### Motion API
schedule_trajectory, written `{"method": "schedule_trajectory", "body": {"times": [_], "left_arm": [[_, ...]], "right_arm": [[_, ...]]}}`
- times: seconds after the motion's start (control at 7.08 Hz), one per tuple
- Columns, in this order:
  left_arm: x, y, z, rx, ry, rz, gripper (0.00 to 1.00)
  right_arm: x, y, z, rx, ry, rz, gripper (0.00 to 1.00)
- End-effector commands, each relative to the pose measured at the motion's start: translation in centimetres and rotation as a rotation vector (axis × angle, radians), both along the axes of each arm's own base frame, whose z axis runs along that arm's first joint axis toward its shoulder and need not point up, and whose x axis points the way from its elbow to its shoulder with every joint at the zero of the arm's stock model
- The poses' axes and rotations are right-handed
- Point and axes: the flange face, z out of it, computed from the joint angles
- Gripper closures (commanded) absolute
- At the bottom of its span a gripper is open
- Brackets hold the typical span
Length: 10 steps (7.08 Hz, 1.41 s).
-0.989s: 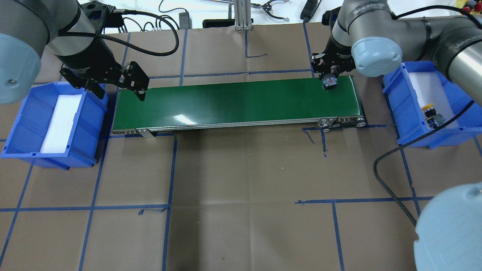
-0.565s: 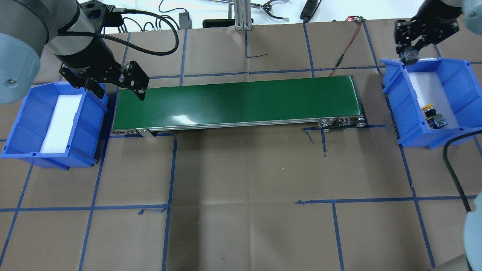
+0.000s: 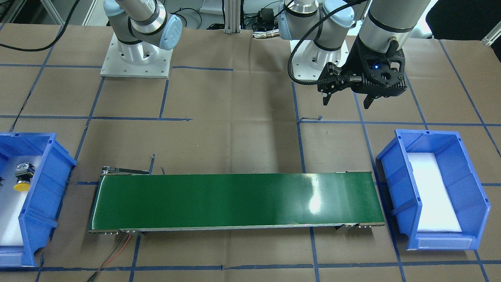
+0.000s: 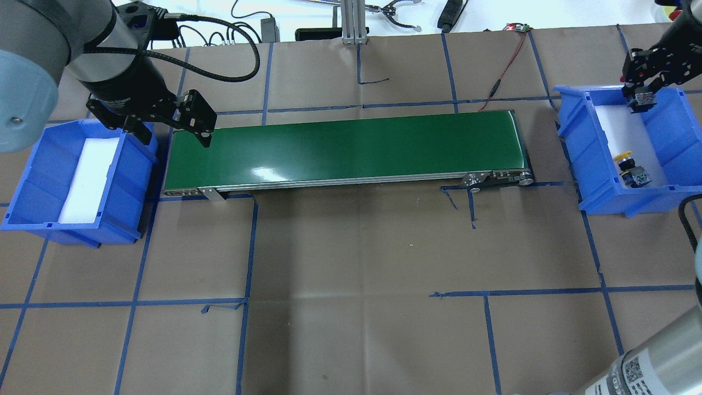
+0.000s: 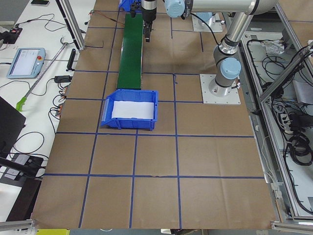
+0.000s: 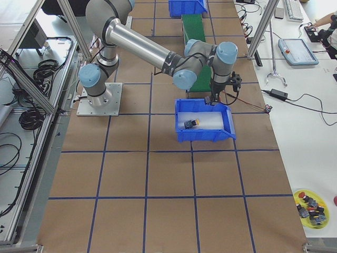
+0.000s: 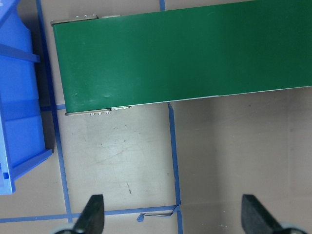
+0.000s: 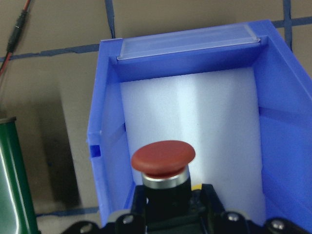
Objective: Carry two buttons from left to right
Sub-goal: 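Carry the red button with the right gripper into the blue bin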
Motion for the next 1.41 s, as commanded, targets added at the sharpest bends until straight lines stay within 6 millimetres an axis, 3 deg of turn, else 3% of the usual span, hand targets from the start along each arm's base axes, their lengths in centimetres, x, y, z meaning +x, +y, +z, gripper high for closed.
{"method": "schedule_trajectory", "body": {"times": [0.0, 0.42, 0.99, 1.13, 1.27], "left_arm": [[0.0, 0.0, 0.0, 0.000, 0.000, 0.001, 0.00], [0.0, 0.0, 0.1, -0.002, 0.000, 0.001, 0.00], [0.0, 0.0, 0.2, -0.003, 0.000, 0.001, 0.00], [0.0, 0.0, 0.1, -0.002, 0.000, 0.001, 0.00], [0.0, 0.0, 0.1, -0.002, 0.000, 0.001, 0.00]], "right_arm": [[-1.3, -1.9, -4.9, -0.010, 0.006, 0.039, 0.91], [-1.7, -2.7, -9.5, 0.035, -0.016, 0.055, 0.91], [-2.1, -2.6, -11.2, 0.066, -0.012, 0.052, 0.89], [-2.1, -2.6, -11.2, 0.067, -0.013, 0.052, 0.83], [-2.2, -2.8, -11.2, 0.058, -0.013, 0.050, 0.55]]}}
